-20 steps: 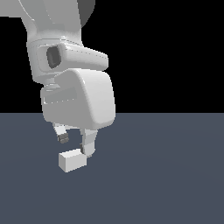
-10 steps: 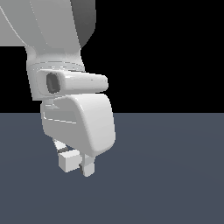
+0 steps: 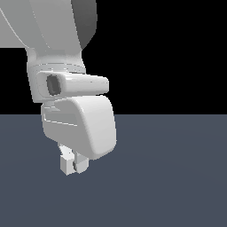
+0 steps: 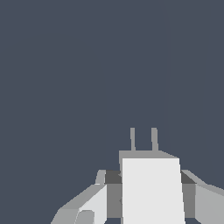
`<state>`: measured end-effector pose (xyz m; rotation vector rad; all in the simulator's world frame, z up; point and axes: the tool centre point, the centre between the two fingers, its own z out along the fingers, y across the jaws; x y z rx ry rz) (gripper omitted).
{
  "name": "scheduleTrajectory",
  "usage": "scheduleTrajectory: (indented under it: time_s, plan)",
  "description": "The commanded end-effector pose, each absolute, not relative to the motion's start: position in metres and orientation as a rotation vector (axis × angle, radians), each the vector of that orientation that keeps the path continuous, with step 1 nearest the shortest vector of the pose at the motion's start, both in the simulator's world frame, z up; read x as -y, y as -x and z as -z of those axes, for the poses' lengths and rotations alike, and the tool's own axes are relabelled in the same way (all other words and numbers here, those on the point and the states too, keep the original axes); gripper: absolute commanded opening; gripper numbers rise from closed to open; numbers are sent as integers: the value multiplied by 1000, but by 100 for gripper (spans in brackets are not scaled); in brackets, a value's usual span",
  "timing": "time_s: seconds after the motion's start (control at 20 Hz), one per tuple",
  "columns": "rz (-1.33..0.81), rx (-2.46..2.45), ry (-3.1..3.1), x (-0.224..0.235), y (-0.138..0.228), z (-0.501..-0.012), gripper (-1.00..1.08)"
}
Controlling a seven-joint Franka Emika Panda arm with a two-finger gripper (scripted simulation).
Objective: Plug the charger into the wall socket.
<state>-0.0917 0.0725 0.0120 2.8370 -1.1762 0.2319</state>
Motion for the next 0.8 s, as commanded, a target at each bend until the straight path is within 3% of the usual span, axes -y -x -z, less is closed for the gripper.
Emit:
scheduleTrajectory:
  time_s: [0.0,0.75]
  plan:
    - [-232,1177,-2837,-72,92,-12,-100]
    - [-243,954,-2930,-66,84,-24,-100]
